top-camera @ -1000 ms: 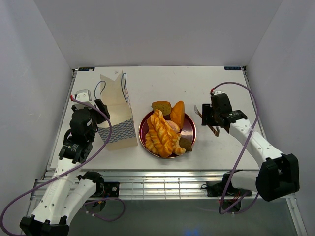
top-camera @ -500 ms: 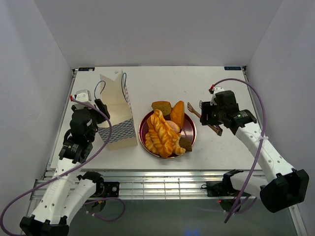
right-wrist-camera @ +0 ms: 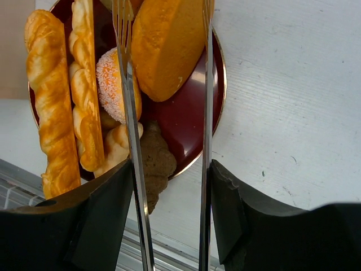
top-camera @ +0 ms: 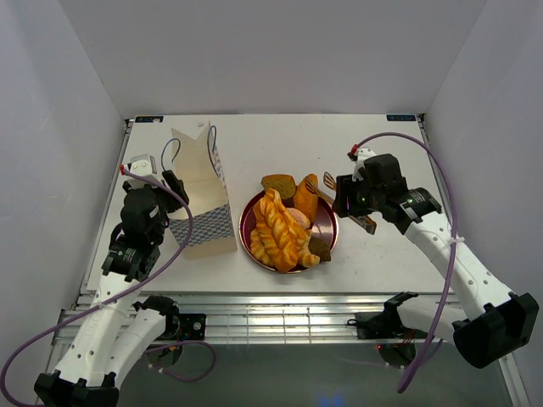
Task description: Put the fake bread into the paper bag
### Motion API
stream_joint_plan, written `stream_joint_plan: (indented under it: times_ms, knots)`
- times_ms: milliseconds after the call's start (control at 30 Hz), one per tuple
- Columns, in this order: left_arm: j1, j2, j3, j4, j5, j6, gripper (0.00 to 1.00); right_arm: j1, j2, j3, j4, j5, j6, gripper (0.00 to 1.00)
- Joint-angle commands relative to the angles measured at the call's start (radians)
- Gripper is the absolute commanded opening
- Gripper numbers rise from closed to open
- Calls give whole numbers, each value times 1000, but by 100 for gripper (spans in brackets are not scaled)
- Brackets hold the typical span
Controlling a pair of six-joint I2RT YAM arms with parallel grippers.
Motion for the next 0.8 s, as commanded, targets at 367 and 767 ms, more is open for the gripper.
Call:
stream_joint_plan:
  times_ms: [367,767]
  knots:
    - [-5,-6,-16,-17,-9,11,75,100,64,31,32,90,77,58]
    - [-5,-17,-14,-17,-3,11,75,146,136,30,41,132,125,55]
